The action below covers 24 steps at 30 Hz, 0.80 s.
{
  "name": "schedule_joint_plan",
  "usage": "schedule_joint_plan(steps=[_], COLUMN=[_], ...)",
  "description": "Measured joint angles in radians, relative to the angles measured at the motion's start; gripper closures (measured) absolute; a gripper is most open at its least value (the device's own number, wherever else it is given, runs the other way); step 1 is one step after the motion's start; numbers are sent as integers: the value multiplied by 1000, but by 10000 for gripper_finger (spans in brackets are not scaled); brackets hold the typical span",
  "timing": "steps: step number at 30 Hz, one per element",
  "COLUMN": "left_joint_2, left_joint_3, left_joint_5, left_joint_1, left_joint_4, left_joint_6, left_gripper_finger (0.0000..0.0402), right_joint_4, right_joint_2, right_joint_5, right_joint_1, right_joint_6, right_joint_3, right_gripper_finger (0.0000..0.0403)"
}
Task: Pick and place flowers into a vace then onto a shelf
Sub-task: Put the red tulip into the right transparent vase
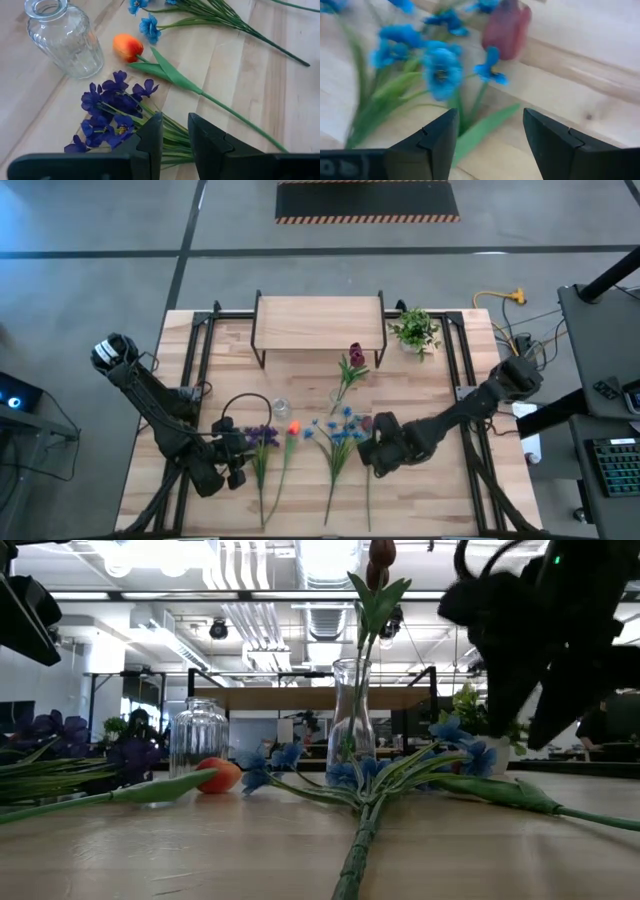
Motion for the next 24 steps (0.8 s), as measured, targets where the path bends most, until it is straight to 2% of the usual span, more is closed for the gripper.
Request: schedule_joint_plan(steps=[5,11,24], left_joint_2=[0,0,0], left_joint_3=[0,0,0], left_joint_5=[-17,-18,-17], left_joint_1=[0,0,0], left_joint_4=[-1,-1,0], left_joint_6=[1,0,-3], left_gripper_finger=[327,327,327], right_joint_4=[107,118,187], right_joint_2=[-6,-2,0], right_joint_5=[-38,-37,-71], right_joint_1=[-25,-56,-81], right_joint_6=[-52,-91,-133], right_joint_3=[-43,-52,-95], right_gripper_finger=[213,233,246])
